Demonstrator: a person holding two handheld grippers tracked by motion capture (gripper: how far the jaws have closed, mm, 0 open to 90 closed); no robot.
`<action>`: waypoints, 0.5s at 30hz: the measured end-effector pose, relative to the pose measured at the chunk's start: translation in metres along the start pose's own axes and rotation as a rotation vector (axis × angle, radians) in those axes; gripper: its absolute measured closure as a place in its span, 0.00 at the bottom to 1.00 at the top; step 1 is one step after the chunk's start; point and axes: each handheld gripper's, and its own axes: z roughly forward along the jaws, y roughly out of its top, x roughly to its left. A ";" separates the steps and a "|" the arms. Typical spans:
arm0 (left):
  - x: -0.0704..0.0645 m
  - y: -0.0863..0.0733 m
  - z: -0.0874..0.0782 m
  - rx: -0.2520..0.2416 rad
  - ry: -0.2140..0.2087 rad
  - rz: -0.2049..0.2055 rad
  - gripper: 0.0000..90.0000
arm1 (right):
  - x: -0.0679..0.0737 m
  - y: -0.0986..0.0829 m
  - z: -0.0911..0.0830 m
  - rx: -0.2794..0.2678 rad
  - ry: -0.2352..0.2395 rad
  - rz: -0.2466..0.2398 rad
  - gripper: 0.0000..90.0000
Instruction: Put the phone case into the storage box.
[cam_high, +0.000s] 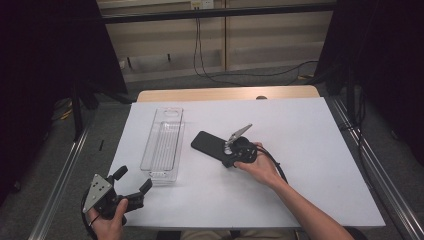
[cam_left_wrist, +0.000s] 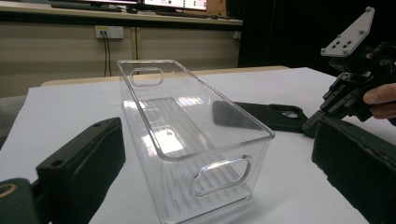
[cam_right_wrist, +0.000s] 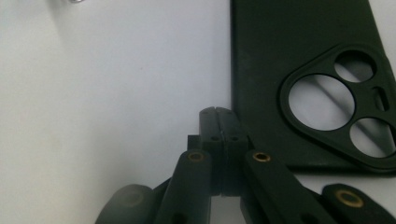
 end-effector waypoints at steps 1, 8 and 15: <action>0.000 0.000 0.000 0.000 0.000 0.000 0.03 | -0.001 0.000 0.000 0.000 0.001 0.004 1.00; 0.000 0.000 0.001 -0.001 -0.011 0.000 0.03 | -0.008 -0.003 -0.003 -0.008 -0.013 0.011 1.00; 0.000 0.000 0.001 -0.001 -0.008 0.000 0.03 | -0.015 -0.006 -0.006 -0.021 -0.028 0.030 1.00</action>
